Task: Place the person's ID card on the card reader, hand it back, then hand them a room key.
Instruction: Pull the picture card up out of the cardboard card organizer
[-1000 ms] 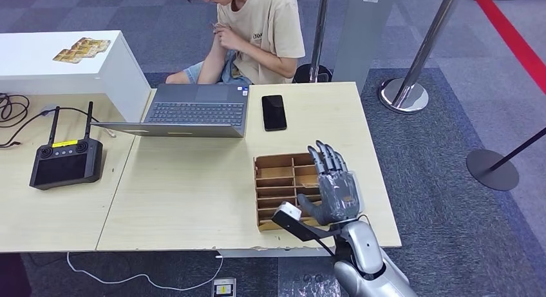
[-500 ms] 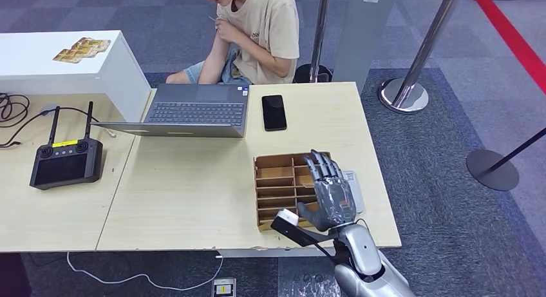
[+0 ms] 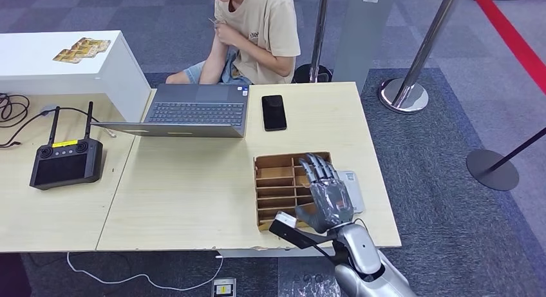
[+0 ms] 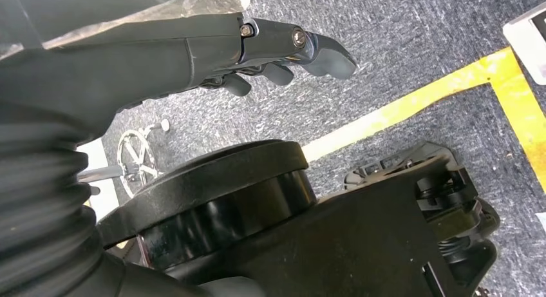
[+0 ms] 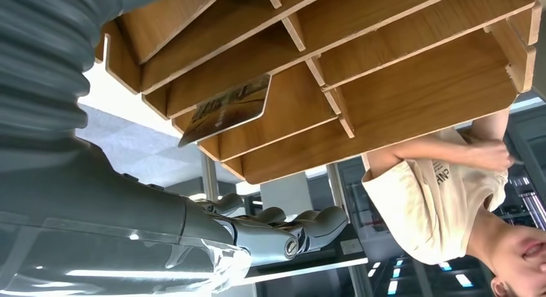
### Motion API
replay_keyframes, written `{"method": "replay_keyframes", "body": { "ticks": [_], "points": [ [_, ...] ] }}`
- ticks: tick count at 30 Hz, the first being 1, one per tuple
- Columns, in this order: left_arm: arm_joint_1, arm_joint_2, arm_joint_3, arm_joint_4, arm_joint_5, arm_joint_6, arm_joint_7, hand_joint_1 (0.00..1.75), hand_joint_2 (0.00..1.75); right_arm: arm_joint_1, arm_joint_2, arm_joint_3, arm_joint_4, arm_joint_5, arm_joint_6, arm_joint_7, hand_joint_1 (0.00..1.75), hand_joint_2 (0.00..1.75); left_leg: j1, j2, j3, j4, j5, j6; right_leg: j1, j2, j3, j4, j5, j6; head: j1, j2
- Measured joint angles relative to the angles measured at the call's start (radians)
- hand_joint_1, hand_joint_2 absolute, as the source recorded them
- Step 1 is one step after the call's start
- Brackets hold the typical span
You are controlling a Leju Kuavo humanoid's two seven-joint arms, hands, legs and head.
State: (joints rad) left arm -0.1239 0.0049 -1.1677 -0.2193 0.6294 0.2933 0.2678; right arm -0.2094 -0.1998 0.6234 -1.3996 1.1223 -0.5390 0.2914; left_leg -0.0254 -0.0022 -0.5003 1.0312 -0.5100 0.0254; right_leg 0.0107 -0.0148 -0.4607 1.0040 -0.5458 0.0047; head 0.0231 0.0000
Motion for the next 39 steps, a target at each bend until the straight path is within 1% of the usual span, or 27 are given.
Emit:
{"method": "replay_keyframes", "body": {
  "ticks": [11,22,39],
  "points": [
    [0.0,-0.001,0.0,0.0,-0.008,-0.009,0.002,0.0,1.75,-0.007,-0.004,0.015,-0.001,-0.001,0.018,0.0,0.0,1.75,0.0,0.0,0.0,0.0,0.0,0.0,0.0,0.0,0.0,0.0,0.0,0.0,0.0,0.0],
    [-0.001,0.0,-0.007,0.0,-0.017,-0.018,0.008,0.0,1.75,-0.043,-0.031,0.033,-0.027,0.051,0.08,0.004,0.0,1.75,0.0,0.0,0.0,0.0,0.0,0.0,0.0,0.0,0.0,0.0,0.0,0.0,0.0,0.0],
    [-0.003,0.0,-0.015,0.0,-0.017,-0.018,0.015,0.0,1.75,-0.055,-0.06,0.048,-0.05,0.053,0.08,0.021,0.0,1.75,0.0,0.0,0.0,0.0,0.0,0.0,0.0,0.0,0.0,0.0,0.0,0.0,0.0,0.0]
  ]
}}
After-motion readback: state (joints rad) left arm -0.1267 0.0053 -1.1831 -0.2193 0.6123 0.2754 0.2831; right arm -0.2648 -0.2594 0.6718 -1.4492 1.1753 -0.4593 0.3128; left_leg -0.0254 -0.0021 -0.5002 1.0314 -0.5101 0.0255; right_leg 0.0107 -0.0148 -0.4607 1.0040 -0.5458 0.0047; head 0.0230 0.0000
